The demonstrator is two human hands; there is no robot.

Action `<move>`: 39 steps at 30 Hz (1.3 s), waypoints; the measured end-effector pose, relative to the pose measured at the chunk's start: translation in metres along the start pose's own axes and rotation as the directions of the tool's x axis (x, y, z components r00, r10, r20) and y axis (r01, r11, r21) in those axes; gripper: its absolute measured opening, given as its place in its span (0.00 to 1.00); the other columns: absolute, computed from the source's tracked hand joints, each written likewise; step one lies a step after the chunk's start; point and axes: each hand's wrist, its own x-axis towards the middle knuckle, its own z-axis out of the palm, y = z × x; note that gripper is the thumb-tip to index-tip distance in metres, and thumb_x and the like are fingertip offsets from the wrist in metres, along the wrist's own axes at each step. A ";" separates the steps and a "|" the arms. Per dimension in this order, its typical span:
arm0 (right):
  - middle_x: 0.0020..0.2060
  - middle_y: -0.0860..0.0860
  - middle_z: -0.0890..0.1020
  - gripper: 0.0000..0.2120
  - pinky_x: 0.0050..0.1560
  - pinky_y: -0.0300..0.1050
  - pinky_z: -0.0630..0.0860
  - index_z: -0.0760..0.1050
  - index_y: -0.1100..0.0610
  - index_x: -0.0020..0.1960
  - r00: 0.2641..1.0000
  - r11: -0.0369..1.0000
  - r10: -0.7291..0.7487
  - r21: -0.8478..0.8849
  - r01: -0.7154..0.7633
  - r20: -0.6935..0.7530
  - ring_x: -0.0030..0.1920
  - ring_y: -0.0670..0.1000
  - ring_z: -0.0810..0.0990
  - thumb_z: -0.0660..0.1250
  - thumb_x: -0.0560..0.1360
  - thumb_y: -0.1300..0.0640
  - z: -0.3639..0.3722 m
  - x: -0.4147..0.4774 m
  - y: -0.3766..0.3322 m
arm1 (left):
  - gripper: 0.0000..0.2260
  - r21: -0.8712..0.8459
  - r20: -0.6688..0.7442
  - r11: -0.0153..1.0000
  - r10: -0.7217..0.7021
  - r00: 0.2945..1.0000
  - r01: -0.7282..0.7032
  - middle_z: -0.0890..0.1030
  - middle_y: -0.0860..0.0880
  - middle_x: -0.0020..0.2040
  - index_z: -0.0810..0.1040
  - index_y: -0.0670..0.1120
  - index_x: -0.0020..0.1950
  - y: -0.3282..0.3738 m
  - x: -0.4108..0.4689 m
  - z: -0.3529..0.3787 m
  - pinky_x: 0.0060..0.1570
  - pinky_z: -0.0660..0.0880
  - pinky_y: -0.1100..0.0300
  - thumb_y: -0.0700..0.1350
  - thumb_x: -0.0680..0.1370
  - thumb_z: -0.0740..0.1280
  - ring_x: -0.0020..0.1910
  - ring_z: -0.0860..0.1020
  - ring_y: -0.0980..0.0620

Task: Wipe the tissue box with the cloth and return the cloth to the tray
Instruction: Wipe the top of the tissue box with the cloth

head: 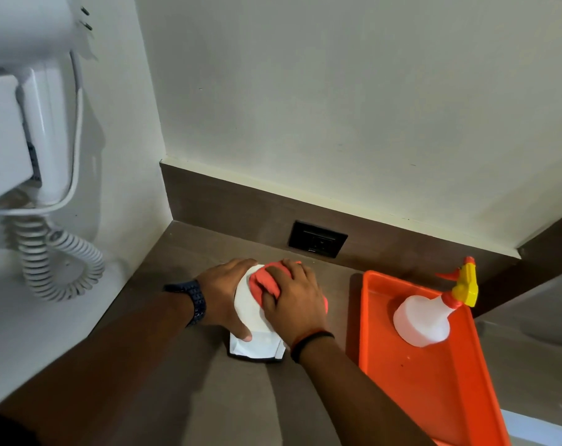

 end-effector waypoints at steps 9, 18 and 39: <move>0.59 0.52 0.83 0.17 0.60 0.60 0.75 0.78 0.49 0.58 0.983 0.983 -0.176 -0.055 0.173 -0.053 0.64 0.59 0.77 0.64 0.73 0.44 0.006 -0.026 -0.004 | 0.57 0.015 0.003 0.999 -0.038 0.999 0.038 0.67 0.53 0.70 0.57 0.55 0.72 0.003 -0.002 -0.002 0.66 0.67 0.49 0.63 0.49 0.80 0.66 0.67 0.51; 0.66 0.58 0.78 0.18 0.73 0.59 0.66 0.77 0.55 0.63 0.997 0.998 -0.048 0.025 0.050 -0.066 0.70 0.63 0.71 0.63 0.75 0.51 0.007 -0.010 0.005 | 0.54 0.024 -0.025 0.999 -0.037 0.999 0.037 0.68 0.52 0.69 0.59 0.56 0.72 0.009 -0.001 -0.002 0.66 0.67 0.47 0.64 0.49 0.79 0.65 0.67 0.50; 0.54 0.50 0.84 0.15 0.61 0.55 0.73 0.81 0.51 0.52 0.981 0.981 -0.186 -0.057 0.183 -0.056 0.60 0.56 0.77 0.62 0.75 0.44 0.002 -0.007 -0.008 | 0.59 0.235 -0.037 0.970 -0.052 0.998 0.059 0.58 0.47 0.76 0.52 0.49 0.75 0.011 0.000 -0.001 0.72 0.44 0.53 0.64 0.54 0.80 0.76 0.47 0.47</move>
